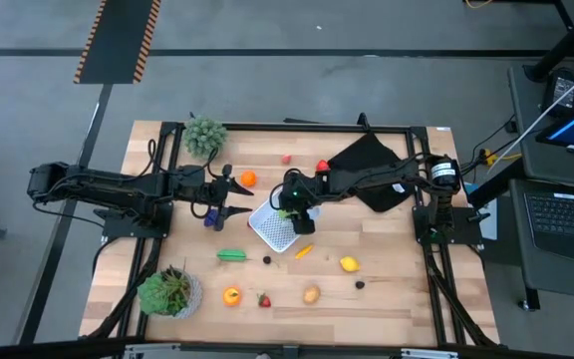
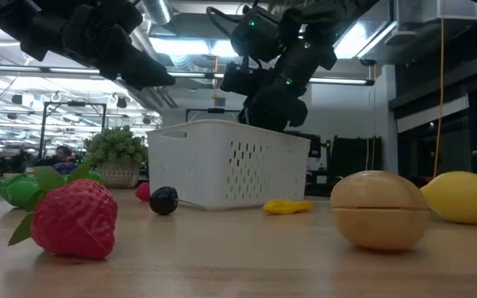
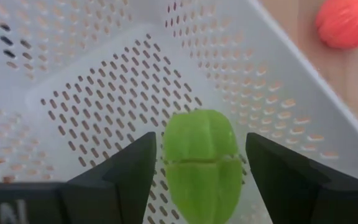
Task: Pick and placing Produce into tupperware
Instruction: Put the starfruit into the white bin, then put the pumpkin into the white bin
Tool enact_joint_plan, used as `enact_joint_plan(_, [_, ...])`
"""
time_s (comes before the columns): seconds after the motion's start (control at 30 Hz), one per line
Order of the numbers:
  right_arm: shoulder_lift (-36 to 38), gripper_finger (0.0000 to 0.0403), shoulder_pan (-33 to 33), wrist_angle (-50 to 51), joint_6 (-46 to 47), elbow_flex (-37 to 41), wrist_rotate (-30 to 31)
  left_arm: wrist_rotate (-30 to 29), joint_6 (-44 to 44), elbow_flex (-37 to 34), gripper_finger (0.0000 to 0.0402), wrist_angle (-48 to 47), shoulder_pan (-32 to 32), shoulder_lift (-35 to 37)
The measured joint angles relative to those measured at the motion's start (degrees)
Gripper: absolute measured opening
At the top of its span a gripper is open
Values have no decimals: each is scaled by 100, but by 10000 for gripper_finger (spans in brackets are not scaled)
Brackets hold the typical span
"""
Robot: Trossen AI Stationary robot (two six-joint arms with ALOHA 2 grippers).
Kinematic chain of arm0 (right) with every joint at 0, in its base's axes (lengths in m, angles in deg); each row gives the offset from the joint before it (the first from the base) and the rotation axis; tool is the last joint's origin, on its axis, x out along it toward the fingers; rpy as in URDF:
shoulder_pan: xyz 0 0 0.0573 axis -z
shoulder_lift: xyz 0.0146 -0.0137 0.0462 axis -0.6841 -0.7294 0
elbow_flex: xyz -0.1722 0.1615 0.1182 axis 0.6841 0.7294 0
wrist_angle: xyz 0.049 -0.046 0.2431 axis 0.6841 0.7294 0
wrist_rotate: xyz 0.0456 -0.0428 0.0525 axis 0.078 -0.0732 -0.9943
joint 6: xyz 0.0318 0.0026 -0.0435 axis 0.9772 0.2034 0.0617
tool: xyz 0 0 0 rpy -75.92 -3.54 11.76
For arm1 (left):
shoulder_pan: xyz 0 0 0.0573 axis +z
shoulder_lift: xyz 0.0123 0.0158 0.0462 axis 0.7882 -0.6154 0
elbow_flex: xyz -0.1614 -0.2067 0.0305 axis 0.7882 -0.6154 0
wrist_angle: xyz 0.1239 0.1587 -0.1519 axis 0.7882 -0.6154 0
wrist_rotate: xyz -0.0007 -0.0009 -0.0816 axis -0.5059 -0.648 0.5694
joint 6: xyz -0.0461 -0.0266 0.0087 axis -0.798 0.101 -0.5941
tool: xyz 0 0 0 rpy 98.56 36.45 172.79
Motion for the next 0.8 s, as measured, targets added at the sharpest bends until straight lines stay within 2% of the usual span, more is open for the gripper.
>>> enact_joint_plan(0.37, [931, 250, -13, 39, 112, 0, -12, 0, -2, 0, 208, 2, 0, 1])
enact_joint_plan(0.53, [1314, 250, -13, 49, -152, 14, -12, 0, -39, 0, 208, 2, 0, 1])
enact_joint_plan(0.63, [1537, 250, 2, -196, -232, 254, -51, 2, -44, 0, 208, 2, 0, 1])
enact_joint_plan(0.8, [2036, 250, 201, -1316, -182, 1153, -498, 0, -48, 0, 208, 3, 0, 1])
